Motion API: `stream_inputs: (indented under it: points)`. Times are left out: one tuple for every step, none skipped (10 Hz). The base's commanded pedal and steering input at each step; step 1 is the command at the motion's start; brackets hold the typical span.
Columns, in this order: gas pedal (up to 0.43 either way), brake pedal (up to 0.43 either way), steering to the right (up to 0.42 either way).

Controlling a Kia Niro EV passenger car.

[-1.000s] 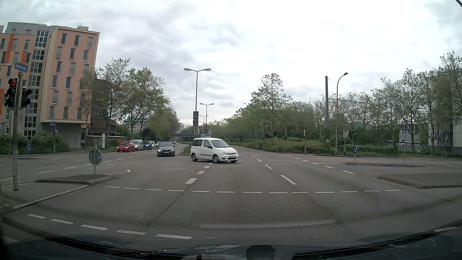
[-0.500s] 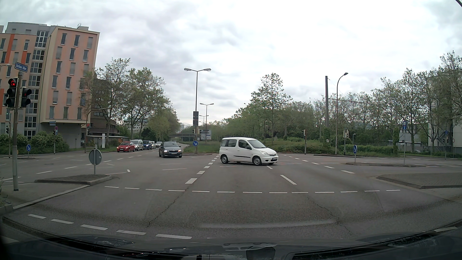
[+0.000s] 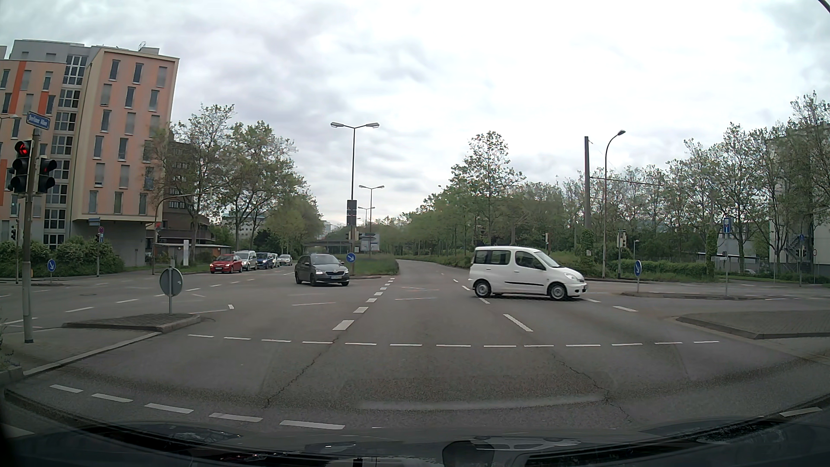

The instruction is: Follow the waypoints while adhering to traffic rules and regulations

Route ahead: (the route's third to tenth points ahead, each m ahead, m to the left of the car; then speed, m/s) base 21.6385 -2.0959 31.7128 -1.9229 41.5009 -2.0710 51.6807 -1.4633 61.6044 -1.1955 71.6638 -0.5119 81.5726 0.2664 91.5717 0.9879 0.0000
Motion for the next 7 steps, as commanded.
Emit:
stream_inputs:
  points:
    - [0.000,0.207,0.013]
    - [0.000,0.207,0.013]
    - [0.000,0.207,0.013]
    - [0.000,0.207,0.013]
    - [0.000,0.207,0.013]
    - [0.000,0.207,0.013]
    - [0.000,0.207,0.013]
